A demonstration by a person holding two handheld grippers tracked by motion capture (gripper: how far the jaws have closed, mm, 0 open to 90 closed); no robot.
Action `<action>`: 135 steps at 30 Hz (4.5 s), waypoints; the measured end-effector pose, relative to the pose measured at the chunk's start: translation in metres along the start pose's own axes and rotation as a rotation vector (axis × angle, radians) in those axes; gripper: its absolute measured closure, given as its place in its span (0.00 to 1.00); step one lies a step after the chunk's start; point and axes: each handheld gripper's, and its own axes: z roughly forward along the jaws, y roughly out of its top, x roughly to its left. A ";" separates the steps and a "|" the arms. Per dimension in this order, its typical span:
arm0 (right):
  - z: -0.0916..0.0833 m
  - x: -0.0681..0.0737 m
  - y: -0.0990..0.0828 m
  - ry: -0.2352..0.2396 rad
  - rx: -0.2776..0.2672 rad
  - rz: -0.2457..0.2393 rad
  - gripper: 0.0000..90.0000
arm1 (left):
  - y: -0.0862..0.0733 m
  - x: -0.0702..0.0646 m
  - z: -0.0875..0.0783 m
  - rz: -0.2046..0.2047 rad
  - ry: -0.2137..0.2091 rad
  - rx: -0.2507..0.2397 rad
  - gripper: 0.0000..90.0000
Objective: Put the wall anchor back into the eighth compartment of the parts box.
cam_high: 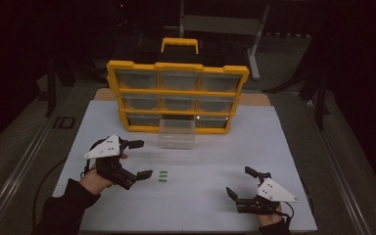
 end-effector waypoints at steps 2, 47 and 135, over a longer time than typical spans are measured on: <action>0.000 0.000 0.000 0.002 0.001 -0.001 0.09 | -0.005 0.003 0.006 -0.008 -0.008 0.000 0.00; 0.001 0.000 -0.001 0.015 0.011 0.002 0.09 | -0.070 0.035 0.075 -0.051 0.032 0.347 0.68; -0.003 -0.002 0.000 0.009 -0.026 0.000 0.09 | 0.101 0.061 0.053 0.216 -0.137 0.388 0.93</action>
